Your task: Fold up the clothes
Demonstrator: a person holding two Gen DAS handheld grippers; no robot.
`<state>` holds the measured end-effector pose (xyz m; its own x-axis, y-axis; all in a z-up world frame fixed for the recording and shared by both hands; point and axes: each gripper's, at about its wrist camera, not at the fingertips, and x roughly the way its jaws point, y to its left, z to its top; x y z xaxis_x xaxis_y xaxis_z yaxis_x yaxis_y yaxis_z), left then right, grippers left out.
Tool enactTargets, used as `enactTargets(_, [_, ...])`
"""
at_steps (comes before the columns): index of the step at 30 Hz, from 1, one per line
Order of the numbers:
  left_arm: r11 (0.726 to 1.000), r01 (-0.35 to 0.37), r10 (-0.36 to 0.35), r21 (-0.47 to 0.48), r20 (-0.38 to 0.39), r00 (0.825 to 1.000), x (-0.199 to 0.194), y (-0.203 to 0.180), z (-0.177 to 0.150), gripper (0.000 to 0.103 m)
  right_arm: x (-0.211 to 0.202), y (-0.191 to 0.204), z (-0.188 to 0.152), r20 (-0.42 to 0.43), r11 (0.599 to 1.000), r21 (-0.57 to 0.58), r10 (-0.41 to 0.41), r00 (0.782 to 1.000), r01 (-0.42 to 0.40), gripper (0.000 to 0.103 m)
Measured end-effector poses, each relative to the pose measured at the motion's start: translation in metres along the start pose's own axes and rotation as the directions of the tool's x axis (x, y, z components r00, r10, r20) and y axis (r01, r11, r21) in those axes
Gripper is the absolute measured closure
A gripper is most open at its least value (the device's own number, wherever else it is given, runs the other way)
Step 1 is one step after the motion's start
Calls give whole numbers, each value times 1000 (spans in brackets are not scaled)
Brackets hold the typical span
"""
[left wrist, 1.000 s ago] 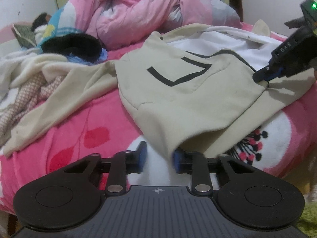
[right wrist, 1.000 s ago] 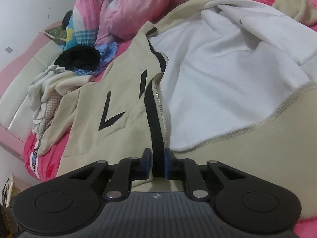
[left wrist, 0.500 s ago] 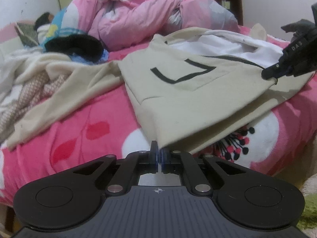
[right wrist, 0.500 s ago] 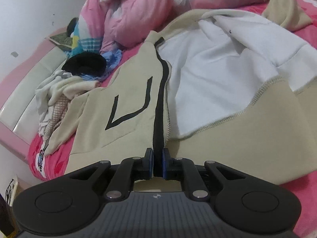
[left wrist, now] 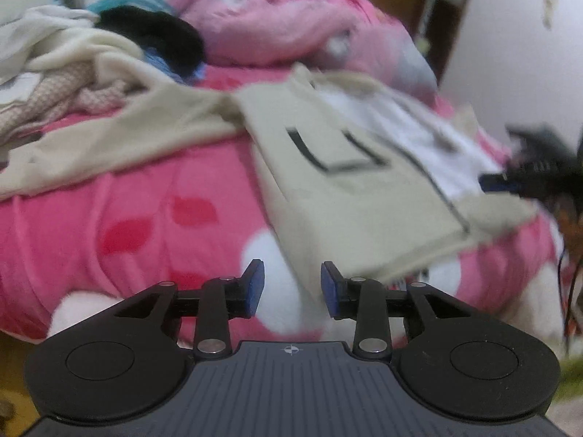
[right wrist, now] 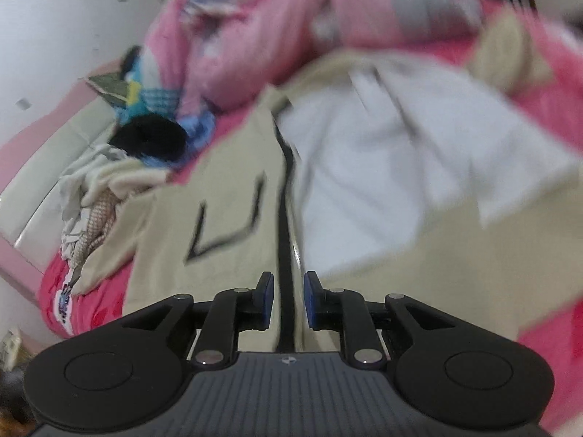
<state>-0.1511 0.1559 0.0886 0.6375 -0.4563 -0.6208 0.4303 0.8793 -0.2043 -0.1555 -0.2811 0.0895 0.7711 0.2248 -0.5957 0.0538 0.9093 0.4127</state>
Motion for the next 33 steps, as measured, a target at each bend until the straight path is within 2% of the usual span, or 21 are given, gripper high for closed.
enactTargets(1, [1000,3,-2,-14,19,1000,-1,3,7,62,1,7,8,27,999,-38,-2,1000,3,84])
enactTargets(3, [1000,-12,11,24,50,999,8,1,23,59,11,17,24,47,998,-66,-5,999,8,84])
enactTargets(6, [996,-2,-4,89,69,998,33,-3,43,53,33,18,53,37,999,-35,23,999,-21,84])
enactTargets(7, [995,5,-12,103,66,998,44,-2,49,53,42,17,65,30,999,-12,39,999,-38,81])
enactTargets(8, [994,5,-11,110,57,998,56,-1,55,53,54,13,78,21,998,28,55,998,-55,70])
enactTargets(10, [994,-4,0,109,35,999,83,-1,67,53,79,3,105,7,990,113,88,996,-88,59])
enactTargets(13, [997,6,-8,82,23,1000,118,4,81,53,123,-7,144,-42,975,191,122,992,-112,58])
enactTargets(15, [997,-9,6,79,33,999,138,9,89,53,162,-17,169,-71,952,276,160,985,-135,54])
enactTargets(17, [997,-22,18,79,49,999,152,14,100,53,203,-26,187,-110,905,371,265,958,-207,47])
enactTargets(18, [997,-21,17,72,54,998,156,17,106,53,223,-31,195,-111,876,431,291,950,-218,46])
enactTargets(20, [998,-11,7,66,64,998,169,21,113,53,263,-38,209,-136,855,473,309,941,-212,45])
enactTargets(24, [998,12,-17,55,84,996,196,29,124,53,332,-56,228,-143,840,527,238,961,-130,44])
enactTargets(26, [998,24,-29,50,93,995,209,32,130,54,355,-61,233,-111,849,516,199,974,-114,44])
enactTargets(33, [999,42,-41,-10,102,994,240,48,115,54,397,-73,230,6,842,478,282,959,-250,44])
